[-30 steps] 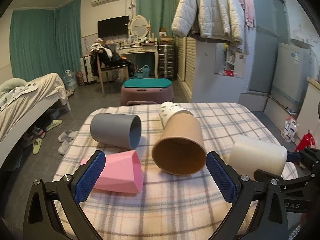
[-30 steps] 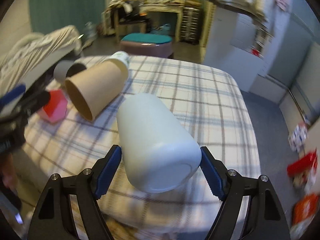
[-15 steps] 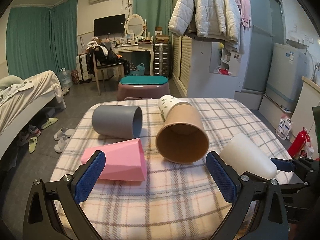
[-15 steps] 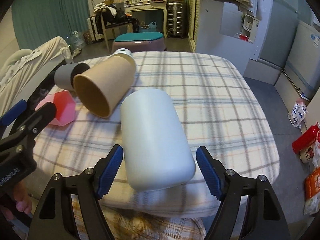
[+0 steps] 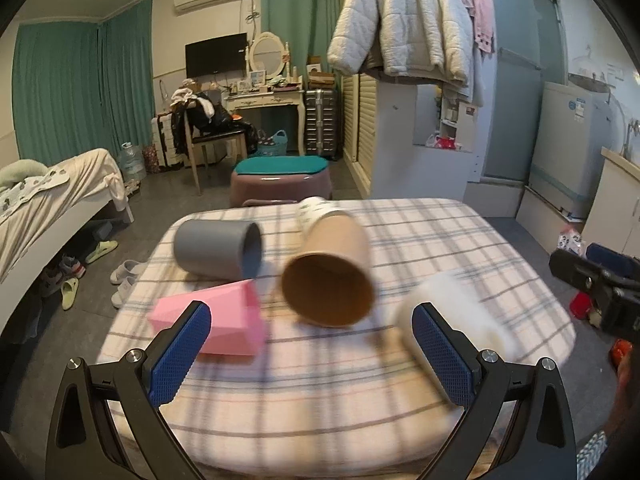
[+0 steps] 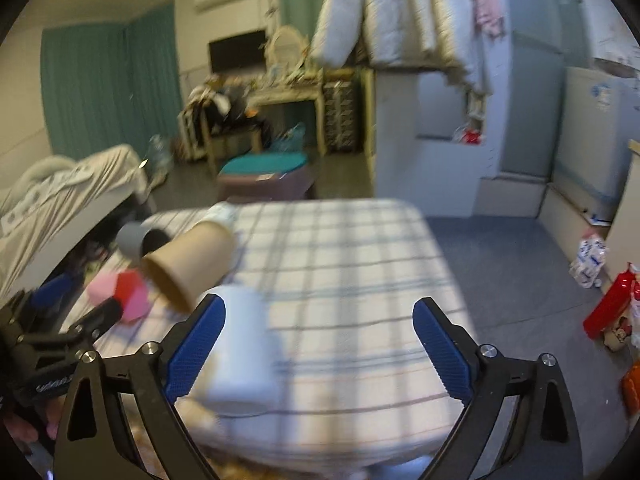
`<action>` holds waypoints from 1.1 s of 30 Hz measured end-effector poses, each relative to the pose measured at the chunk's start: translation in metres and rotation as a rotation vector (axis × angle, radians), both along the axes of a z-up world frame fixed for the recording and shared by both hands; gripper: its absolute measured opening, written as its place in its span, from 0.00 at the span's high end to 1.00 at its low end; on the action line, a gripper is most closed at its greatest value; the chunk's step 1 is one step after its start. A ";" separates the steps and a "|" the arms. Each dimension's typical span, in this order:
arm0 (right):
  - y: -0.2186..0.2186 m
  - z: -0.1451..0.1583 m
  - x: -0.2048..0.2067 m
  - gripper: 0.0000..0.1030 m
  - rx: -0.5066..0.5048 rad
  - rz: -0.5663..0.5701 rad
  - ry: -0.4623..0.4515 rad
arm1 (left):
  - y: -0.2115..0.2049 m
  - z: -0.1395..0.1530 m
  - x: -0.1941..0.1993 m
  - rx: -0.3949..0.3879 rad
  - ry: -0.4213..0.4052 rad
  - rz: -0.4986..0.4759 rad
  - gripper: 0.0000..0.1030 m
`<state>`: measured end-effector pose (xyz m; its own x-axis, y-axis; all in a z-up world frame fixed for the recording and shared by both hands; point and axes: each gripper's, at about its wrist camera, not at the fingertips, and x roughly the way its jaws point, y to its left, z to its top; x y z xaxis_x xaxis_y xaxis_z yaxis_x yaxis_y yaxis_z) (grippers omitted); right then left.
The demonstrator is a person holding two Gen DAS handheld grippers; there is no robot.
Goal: Flip cup upside down
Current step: 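Lower the left tool over the white cup and close its fingers around it, then lift the white cup with the left tool and rotate it upright, closed end up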
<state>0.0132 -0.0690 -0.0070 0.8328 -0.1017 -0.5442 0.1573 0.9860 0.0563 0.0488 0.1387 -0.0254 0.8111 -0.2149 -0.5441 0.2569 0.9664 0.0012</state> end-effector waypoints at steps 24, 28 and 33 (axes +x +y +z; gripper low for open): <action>-0.101 -0.072 -0.023 0.07 0.107 -0.022 0.084 | -0.117 -0.071 -0.007 0.071 0.195 -0.053 0.22; -0.089 -0.073 -0.017 0.07 0.099 0.015 0.091 | -0.114 -0.068 -0.007 0.082 0.201 -0.069 0.22; -0.083 -0.072 -0.013 0.07 0.096 0.025 0.096 | -0.106 -0.054 -0.007 0.100 0.171 -0.089 0.24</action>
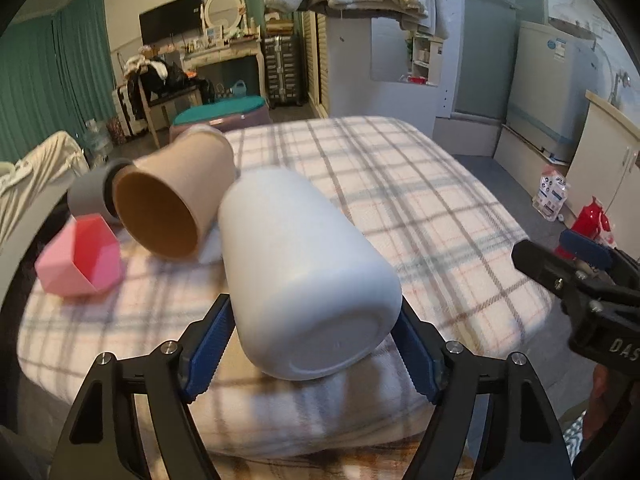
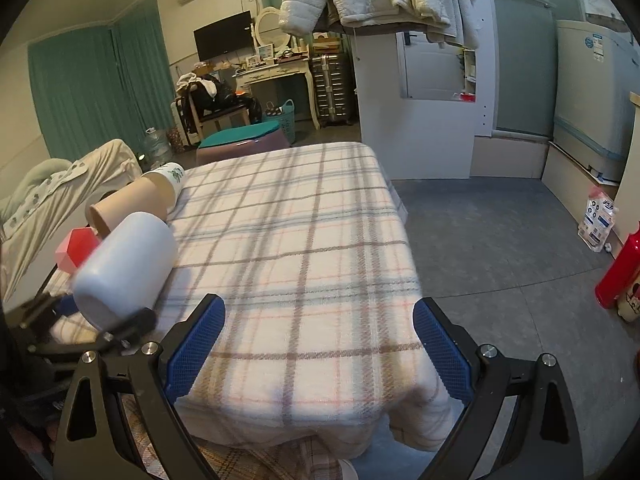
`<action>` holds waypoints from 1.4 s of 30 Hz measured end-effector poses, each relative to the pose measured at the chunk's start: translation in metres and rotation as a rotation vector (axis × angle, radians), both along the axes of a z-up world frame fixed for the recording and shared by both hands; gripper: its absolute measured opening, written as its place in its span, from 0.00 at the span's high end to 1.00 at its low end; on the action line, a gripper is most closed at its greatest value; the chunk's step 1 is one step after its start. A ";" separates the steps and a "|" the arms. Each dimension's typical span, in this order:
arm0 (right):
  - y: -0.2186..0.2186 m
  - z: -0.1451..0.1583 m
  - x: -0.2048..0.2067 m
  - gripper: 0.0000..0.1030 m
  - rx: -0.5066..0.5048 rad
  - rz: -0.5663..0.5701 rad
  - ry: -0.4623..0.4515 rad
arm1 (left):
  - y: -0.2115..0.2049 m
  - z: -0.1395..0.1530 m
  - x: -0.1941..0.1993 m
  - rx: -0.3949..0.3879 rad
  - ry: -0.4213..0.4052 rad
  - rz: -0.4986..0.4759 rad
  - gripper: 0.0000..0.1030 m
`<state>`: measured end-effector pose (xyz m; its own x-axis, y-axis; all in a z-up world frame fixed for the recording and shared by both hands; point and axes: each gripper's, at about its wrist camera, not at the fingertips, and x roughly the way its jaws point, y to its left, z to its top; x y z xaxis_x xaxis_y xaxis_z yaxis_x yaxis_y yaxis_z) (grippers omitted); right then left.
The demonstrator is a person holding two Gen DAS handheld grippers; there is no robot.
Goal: Flip cup upside down
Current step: 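Lift the white cup with the left tool and rotate it upright, closed end up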
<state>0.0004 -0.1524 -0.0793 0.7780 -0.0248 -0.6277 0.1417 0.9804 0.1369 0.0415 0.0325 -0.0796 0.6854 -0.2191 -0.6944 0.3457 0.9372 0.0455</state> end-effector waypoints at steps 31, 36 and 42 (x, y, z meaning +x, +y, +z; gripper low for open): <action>-0.006 0.004 0.036 0.07 0.006 -0.072 0.040 | -0.021 0.061 0.070 -0.109 -0.077 -0.157 0.31; -0.005 0.000 0.042 0.07 -0.010 -0.073 0.063 | -0.036 0.052 0.092 -0.180 -0.104 -0.186 0.31; -0.003 0.001 0.046 0.07 -0.024 -0.073 0.065 | -0.035 0.029 0.101 -0.186 -0.092 -0.191 0.31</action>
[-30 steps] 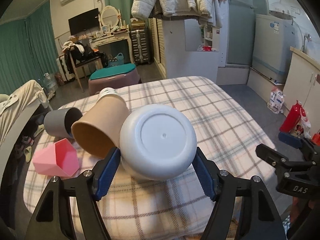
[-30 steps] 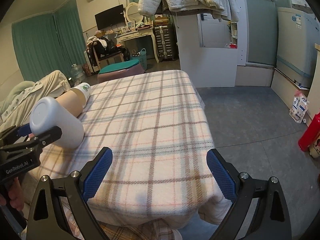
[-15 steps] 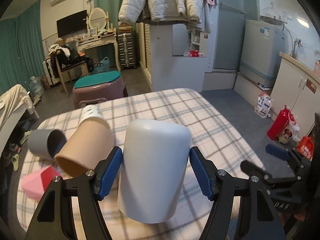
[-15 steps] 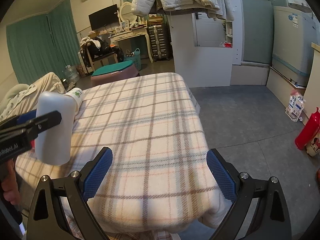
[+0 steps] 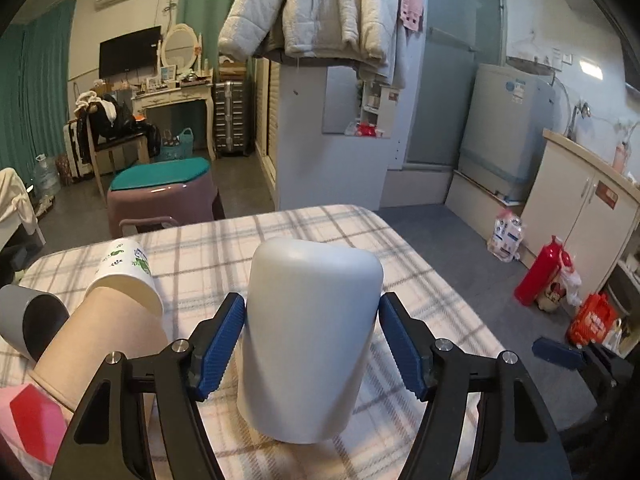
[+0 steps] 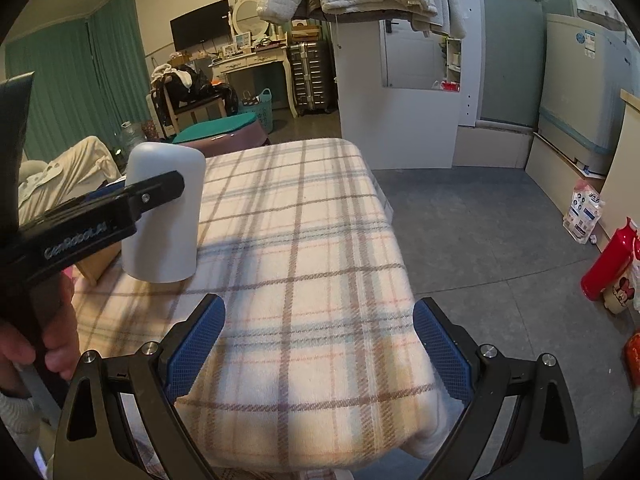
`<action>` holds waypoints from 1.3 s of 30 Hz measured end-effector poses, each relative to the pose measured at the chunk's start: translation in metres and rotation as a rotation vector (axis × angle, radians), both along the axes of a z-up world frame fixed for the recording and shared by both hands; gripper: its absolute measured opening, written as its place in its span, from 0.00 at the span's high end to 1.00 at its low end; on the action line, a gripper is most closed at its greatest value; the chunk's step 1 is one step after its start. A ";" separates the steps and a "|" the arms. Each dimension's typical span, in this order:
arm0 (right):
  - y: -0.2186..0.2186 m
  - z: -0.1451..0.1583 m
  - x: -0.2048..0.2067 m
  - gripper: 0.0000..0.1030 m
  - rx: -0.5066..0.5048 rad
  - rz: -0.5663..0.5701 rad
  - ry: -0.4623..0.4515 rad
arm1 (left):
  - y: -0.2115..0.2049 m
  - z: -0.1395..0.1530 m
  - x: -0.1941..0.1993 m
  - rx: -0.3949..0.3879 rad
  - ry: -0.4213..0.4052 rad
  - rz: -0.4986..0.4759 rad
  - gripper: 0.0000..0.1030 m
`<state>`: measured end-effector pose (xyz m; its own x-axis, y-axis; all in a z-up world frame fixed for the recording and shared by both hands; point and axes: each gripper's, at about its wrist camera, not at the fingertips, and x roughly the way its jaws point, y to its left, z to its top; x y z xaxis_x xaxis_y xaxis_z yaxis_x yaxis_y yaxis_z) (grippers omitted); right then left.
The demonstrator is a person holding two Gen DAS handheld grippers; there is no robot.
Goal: Flip cup upside down
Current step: 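Lift the white cup with the left tool and rotate it upright, closed end up, then set the white cup down on the table and open the left tool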
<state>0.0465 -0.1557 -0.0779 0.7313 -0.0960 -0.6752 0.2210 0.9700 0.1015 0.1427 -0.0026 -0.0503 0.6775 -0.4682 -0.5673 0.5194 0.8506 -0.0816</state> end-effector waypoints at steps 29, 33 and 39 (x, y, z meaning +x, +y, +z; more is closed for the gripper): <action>0.027 0.025 -0.026 0.07 -0.027 0.019 -0.056 | 0.041 0.018 -0.038 0.001 -0.003 0.008 0.31; 0.033 0.034 -0.034 0.07 -0.036 0.028 -0.080 | 0.046 0.032 -0.046 -0.009 -0.038 0.008 0.31; 0.042 0.049 -0.051 0.07 -0.052 0.037 -0.119 | 0.054 0.054 -0.060 -0.032 -0.081 0.008 0.31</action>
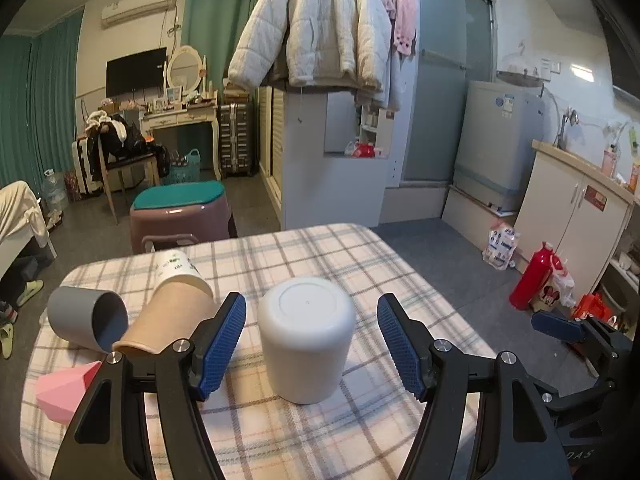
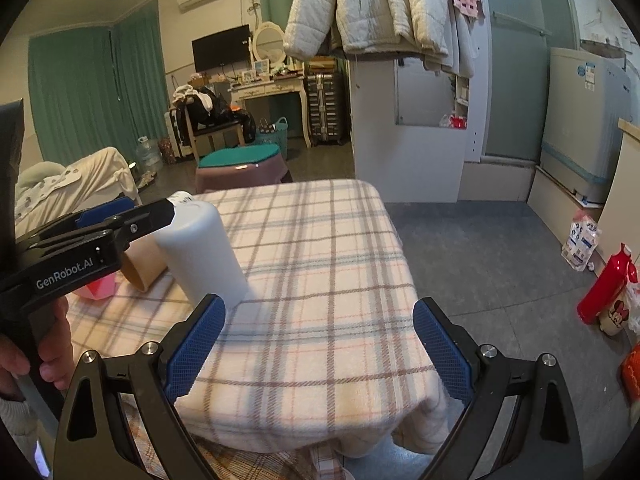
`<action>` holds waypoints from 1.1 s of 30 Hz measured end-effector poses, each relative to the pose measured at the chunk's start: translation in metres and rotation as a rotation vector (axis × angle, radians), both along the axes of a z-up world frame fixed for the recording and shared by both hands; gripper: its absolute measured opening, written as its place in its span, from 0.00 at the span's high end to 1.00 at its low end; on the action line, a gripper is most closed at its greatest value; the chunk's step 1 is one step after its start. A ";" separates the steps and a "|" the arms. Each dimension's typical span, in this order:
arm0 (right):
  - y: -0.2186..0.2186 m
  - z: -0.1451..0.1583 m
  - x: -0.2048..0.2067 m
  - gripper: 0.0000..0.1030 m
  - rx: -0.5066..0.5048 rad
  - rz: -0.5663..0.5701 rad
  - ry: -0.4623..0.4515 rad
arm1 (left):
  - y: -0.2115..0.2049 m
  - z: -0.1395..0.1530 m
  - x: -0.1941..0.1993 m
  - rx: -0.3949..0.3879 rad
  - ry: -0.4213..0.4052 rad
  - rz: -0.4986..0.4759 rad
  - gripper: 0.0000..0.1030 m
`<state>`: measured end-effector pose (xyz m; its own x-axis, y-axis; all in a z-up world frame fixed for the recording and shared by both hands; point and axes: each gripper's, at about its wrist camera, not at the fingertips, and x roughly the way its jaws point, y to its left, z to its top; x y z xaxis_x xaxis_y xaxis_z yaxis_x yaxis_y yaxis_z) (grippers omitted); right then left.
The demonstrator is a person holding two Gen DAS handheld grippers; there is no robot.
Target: Flip cup upside down
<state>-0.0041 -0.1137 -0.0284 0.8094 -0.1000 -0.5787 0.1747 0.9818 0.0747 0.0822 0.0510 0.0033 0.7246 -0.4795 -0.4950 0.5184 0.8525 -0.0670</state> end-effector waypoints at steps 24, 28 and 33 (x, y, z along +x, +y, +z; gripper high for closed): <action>0.061 0.035 -0.044 0.07 -0.092 0.096 -0.194 | 0.075 0.013 -0.107 -0.020 -0.152 0.183 0.05; 0.066 0.022 -0.042 0.06 -0.070 0.131 -0.193 | 0.081 0.000 -0.108 0.004 -0.168 0.261 0.04; 0.068 0.013 -0.039 0.00 -0.058 0.134 -0.190 | 0.086 -0.010 -0.105 0.002 -0.151 0.296 0.00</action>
